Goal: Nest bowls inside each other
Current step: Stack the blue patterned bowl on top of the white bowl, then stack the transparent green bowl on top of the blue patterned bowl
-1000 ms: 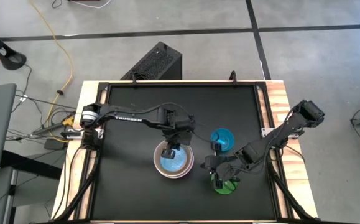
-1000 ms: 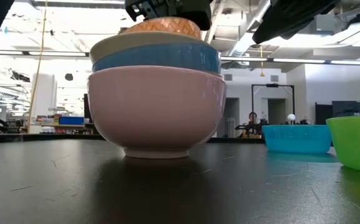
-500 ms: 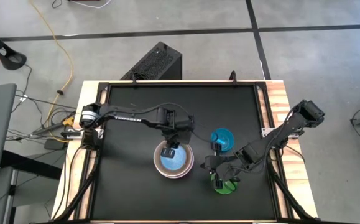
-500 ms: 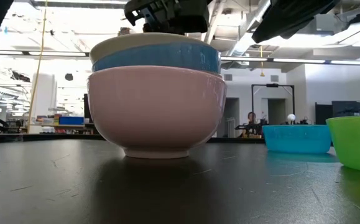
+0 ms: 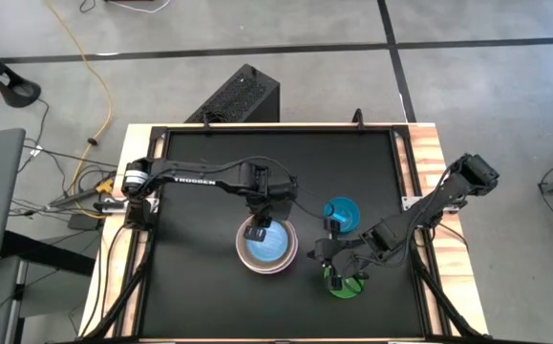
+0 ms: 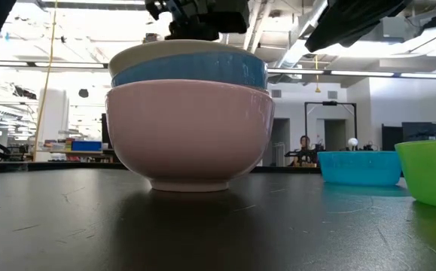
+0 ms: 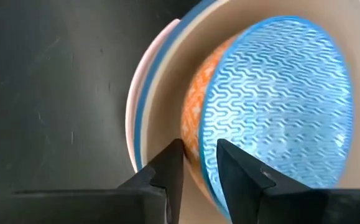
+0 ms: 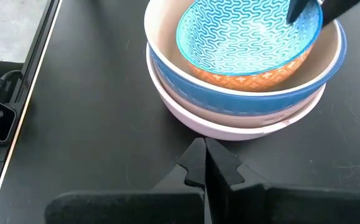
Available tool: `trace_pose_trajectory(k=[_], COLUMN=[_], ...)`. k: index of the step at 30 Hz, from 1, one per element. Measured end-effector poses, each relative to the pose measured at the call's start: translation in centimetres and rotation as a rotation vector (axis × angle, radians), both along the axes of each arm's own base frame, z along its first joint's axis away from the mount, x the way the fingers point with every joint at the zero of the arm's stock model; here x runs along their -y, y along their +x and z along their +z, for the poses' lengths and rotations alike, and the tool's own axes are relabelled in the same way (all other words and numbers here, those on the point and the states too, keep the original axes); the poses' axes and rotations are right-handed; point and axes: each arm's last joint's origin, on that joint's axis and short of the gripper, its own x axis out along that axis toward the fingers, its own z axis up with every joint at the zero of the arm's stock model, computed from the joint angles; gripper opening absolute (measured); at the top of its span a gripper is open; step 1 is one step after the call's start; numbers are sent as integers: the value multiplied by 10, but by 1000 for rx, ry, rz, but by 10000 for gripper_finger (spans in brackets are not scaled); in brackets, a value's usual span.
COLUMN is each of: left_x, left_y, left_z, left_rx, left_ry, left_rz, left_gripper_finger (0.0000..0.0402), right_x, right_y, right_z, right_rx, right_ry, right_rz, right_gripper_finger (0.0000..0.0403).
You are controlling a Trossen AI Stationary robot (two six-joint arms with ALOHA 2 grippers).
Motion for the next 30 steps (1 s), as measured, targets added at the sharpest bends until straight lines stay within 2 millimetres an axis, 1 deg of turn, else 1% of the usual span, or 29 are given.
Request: trace_pose_trajectory(k=[4, 8, 11, 13, 15, 18, 21, 23, 25, 28, 30], left_x=[0, -1, -4, -6, -7, -6, 0, 8, 19, 37, 47], left_y=[-2, -6, -14, -22, -35, -66, -98, -120, -140, -160, -170], left_z=[21, 47, 67, 78, 92, 111, 121, 119, 111, 83, 58], left_rx=[0, 13, 1, -5, 9, 41, 144, 247, 380, 593, 704], left_ry=[2, 29, 73, 62, 35, 35, 68, 79, 67, 15, -36], left_rz=[-5, -5, 11, 32, 50, 102, 181, 234, 271, 255, 208], left_gripper_finger=[84, 84, 84, 84, 84, 84, 84, 84, 84, 84, 84], right_x=[0, 0, 0, 0, 0, 0, -2, -4, -6, -4, -1], right_y=[0, 0, 0, 0, 0, 0, -2, -4, -6, -8, -9], right_z=[0, 0, 0, 0, 0, 0, -1, -2, -2, -5, -7], right_rx=[0, 0, 0, 0, 0, 0, -7, -19, -30, -63, -121], right_ry=[0, 2, 2, 2, 2, 5, 20, 33, 66, 112, 148], right_rz=[0, -2, -2, -2, -2, -4, -10, -18, -41, -77, -94], right_gripper_finger=[17, 17, 17, 17, 17, 17, 17, 17, 17, 17, 17])
